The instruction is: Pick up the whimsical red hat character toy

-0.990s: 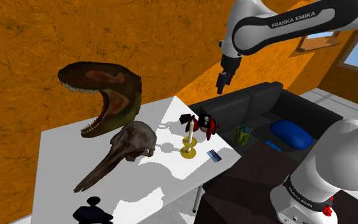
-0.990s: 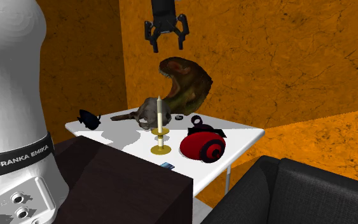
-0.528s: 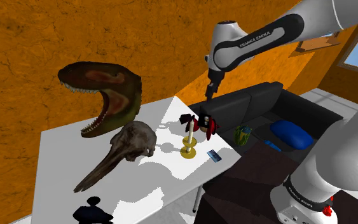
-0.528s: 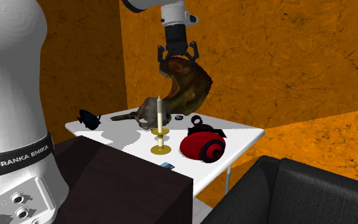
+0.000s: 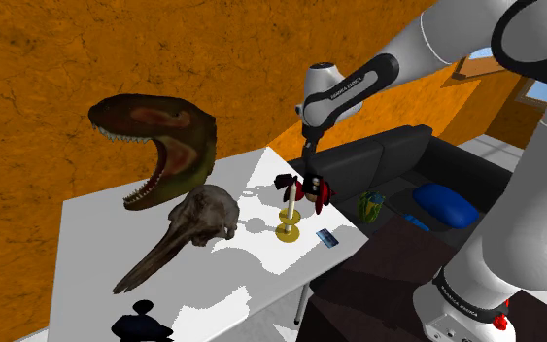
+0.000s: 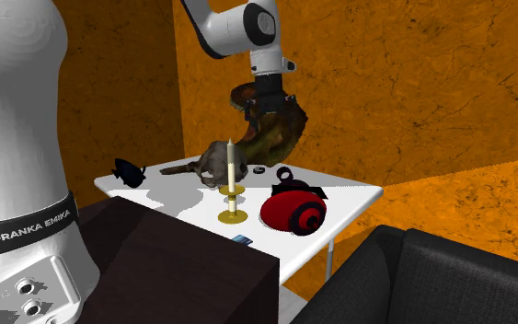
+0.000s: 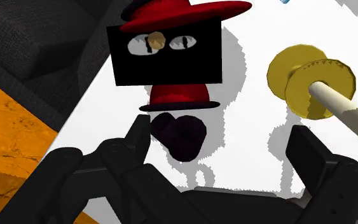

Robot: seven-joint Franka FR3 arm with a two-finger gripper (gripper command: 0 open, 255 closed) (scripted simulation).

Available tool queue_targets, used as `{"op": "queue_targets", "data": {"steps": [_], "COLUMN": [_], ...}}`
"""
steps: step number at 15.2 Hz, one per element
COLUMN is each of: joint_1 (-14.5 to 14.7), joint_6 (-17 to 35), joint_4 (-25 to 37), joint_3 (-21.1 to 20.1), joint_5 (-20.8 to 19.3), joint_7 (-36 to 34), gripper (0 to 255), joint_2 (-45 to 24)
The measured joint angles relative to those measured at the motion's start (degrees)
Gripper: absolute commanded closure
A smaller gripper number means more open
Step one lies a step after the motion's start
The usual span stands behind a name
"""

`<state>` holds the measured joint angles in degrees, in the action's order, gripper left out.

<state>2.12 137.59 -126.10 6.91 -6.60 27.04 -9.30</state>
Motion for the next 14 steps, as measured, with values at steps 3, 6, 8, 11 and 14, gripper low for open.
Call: {"op": "queue_targets", "data": {"steps": [3,6,8,11,14], "joint_1": [-0.52,-0.84,-1.07,-1.33,-1.41], "joint_6": [1.82,3.37,4.09,4.96,6.34], "joint_4": [5.15,10.13,14.07,18.06,19.34], "joint_3": [-0.38,-1.03,-1.52,-2.02,-2.11], "joint_5": [0.47,0.56,0.52,0.27,0.21], "joint_7": [2.84,4.96,6.28,7.73,7.83], "gripper": [0,0,0,0,0], "joint_2": [-7.16,-13.95,-18.84,-23.95,-26.61]}}
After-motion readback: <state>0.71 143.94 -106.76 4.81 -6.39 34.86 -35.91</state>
